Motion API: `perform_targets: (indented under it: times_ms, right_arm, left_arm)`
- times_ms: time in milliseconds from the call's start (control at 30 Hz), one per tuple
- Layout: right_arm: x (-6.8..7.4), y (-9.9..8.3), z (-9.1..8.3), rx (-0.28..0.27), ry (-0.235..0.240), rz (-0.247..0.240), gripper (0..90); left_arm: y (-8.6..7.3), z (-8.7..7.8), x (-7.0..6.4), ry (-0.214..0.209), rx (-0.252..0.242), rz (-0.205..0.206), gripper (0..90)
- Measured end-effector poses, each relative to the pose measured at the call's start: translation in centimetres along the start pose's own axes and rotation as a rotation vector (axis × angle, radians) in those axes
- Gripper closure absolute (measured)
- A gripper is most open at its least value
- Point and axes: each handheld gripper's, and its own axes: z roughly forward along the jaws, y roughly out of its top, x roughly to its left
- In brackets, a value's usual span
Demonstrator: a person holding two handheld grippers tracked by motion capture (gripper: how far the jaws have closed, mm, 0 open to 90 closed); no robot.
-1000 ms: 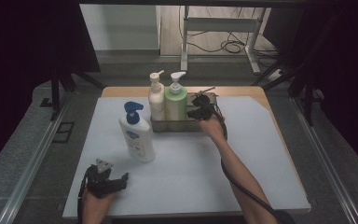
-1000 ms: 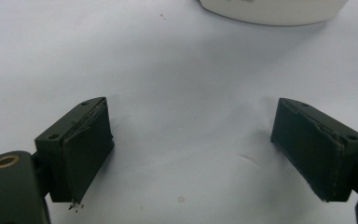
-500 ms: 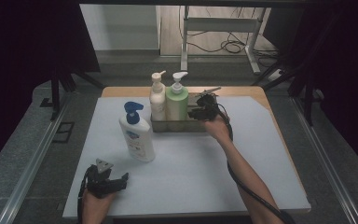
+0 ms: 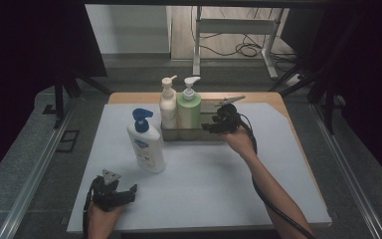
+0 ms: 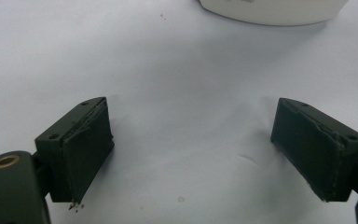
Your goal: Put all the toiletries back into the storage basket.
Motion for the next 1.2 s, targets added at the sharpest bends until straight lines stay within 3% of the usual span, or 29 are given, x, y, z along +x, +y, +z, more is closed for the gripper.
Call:
perform_targets:
  times_ms: [267, 500, 1200]
  right_arm:
    - [0.4, -0.6, -1.6, -0.010, 0.004, -0.017, 24.2]
    - [1.3, -1.2, -2.7, 0.014, -0.005, -0.086, 14.9]
    - [2.6, -3.5, -4.8, 0.013, -0.020, -0.154, 6.6]
  left_arm:
    - [0.0, 0.0, 0.0, 0.000, 0.000, 0.000, 11.9]
    - [0.0, 0.0, 0.0, 0.000, 0.000, -0.001, 11.9]
    - [0.0, 0.0, 0.0, 0.000, 0.000, -0.001, 11.9]
